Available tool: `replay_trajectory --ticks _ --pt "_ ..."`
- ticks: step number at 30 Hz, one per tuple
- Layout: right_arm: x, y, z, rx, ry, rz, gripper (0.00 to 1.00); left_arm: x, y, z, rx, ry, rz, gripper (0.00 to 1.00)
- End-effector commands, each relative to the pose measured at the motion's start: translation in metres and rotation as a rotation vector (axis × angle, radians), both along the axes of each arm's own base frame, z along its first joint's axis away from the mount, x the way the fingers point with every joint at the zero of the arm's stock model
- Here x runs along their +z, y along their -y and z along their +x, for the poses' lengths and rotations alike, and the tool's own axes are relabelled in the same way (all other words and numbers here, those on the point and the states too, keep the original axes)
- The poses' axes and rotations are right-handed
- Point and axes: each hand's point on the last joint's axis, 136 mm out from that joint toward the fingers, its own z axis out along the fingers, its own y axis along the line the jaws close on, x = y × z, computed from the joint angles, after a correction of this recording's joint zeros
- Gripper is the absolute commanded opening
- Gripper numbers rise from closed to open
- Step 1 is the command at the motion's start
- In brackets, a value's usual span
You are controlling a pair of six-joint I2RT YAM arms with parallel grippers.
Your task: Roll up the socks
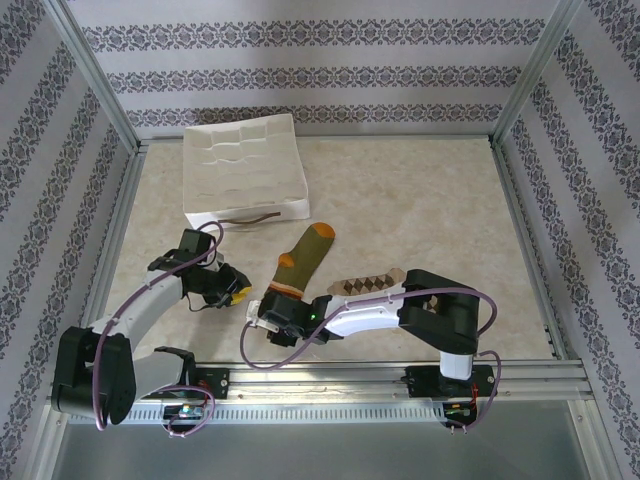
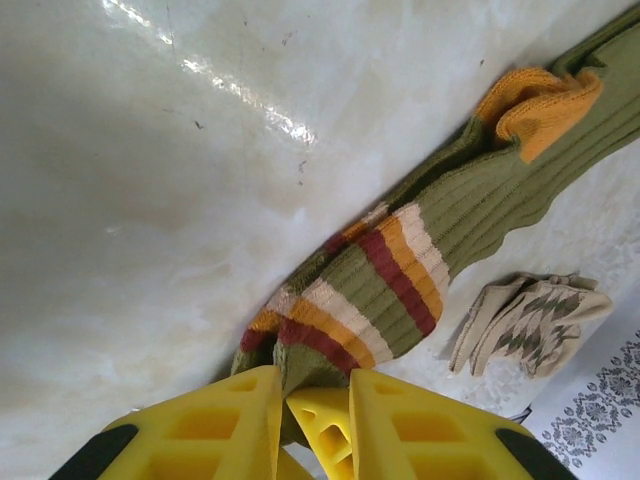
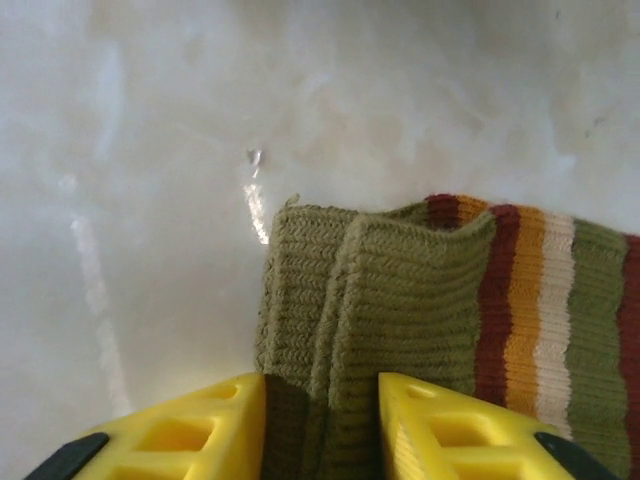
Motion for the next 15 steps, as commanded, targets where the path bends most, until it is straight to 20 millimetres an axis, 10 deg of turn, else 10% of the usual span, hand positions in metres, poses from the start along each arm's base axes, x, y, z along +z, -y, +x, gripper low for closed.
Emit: replay_trajectory --ticks 1,15 --pt "-0.007 0.006 0.009 -0.021 0.035 -0.057 0.27 0.005 -0.001 -0.004 0.017 -0.020 -0.007 0.24" --pt "0.022 0.013 0.001 -0.104 -0.325 0.125 0.00 0.011 0.000 0.003 0.032 0.012 -0.023 0.25"
